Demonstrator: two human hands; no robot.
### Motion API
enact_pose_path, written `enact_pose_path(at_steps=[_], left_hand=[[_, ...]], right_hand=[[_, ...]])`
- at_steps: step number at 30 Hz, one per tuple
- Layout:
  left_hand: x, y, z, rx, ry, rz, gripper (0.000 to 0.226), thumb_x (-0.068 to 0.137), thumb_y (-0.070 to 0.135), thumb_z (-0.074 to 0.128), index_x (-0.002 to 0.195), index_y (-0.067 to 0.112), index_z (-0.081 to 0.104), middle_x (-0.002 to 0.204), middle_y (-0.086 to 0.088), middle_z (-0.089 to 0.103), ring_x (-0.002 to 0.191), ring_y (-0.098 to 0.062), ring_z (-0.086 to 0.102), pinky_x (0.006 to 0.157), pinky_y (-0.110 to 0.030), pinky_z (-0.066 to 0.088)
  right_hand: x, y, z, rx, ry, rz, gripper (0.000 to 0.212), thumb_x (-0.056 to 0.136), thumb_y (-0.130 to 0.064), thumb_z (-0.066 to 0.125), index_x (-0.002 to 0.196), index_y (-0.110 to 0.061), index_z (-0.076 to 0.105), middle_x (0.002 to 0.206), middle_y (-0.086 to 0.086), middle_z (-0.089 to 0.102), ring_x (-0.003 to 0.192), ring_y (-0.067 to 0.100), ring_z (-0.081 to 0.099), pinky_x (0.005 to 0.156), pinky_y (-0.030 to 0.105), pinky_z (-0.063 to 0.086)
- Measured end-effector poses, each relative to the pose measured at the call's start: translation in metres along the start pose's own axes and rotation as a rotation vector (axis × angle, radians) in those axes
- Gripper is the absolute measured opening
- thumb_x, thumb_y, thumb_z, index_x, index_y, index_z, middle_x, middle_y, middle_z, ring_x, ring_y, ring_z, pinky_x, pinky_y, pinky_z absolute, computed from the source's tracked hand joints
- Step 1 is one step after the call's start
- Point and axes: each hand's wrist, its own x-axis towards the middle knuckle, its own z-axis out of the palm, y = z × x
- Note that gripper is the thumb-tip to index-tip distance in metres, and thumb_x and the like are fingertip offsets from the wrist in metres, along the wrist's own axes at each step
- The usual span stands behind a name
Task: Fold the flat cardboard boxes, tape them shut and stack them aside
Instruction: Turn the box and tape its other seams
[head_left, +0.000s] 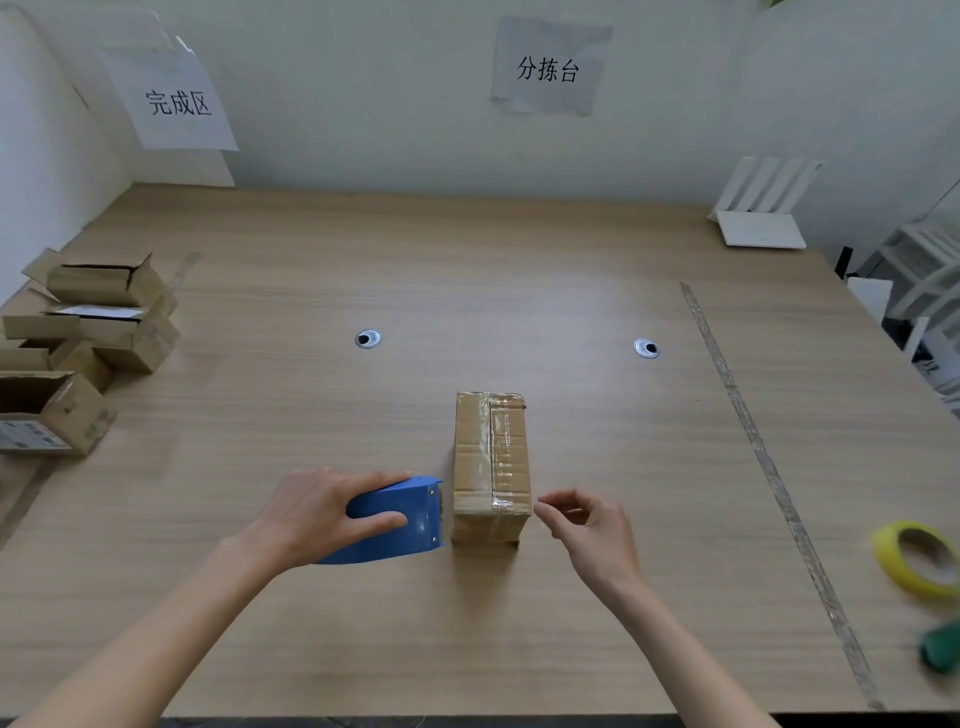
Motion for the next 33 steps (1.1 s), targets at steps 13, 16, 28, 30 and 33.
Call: enact_pose_path(at_steps=[13,16,28,30,33], left_hand=[[0.01,-0.001,0.006,-0.052,-0.03,-0.052,0.063,0.073,0.087,0.03,0.132,0.069,0.041,0.106,0.036,0.066,0.082,0.003,0.057,0.062,-0.018,0.042],[0.013,0.0,0.008,-0.075,-0.042,-0.062,0.062,0.073,0.087,0.032,0.131,0.069,0.042,0.106,0.036,0.065,0.083,0.004,0.058,0.064,-0.019,0.044],[0.021,0.004,0.013,-0.111,-0.077,-0.05,0.062,0.072,0.085,0.035,0.13,0.068,0.046,0.107,0.035,0.066,0.084,0.003,0.059,0.065,-0.016,0.041],[0.023,0.004,0.014,-0.125,-0.086,-0.058,0.062,0.072,0.085,0.037,0.131,0.067,0.045,0.108,0.034,0.066,0.085,0.003,0.059,0.067,-0.017,0.043],[0.023,0.004,0.015,-0.161,-0.102,-0.07,0.061,0.072,0.084,0.04,0.13,0.066,0.047,0.107,0.033,0.067,0.086,0.003,0.06,0.071,-0.02,0.048]], right_hand=[[0.013,0.011,0.008,0.115,-0.053,0.126,0.006,0.081,-0.033,0.085,0.083,-0.034,0.08,0.079,-0.005,0.078,0.074,0.016,0.074,0.072,0.038,0.064],[0.014,0.011,0.011,0.27,-0.067,0.202,0.007,0.083,-0.027,0.085,0.087,-0.031,0.082,0.085,0.0,0.079,0.079,0.015,0.074,0.07,0.03,0.062],[0.029,0.009,0.008,0.795,-0.175,0.605,0.042,0.084,0.0,0.079,0.121,-0.011,0.063,0.095,0.018,0.076,0.084,0.027,0.073,0.079,0.037,0.063],[0.033,0.009,0.006,0.826,-0.165,0.661,0.047,0.081,0.002,0.081,0.122,-0.006,0.06,0.093,0.018,0.077,0.079,0.025,0.074,0.071,0.035,0.064],[0.034,0.012,0.009,0.63,-0.088,0.638,0.049,0.073,-0.002,0.089,0.115,-0.004,0.063,0.096,0.016,0.074,0.081,0.023,0.073,0.071,0.033,0.064]])
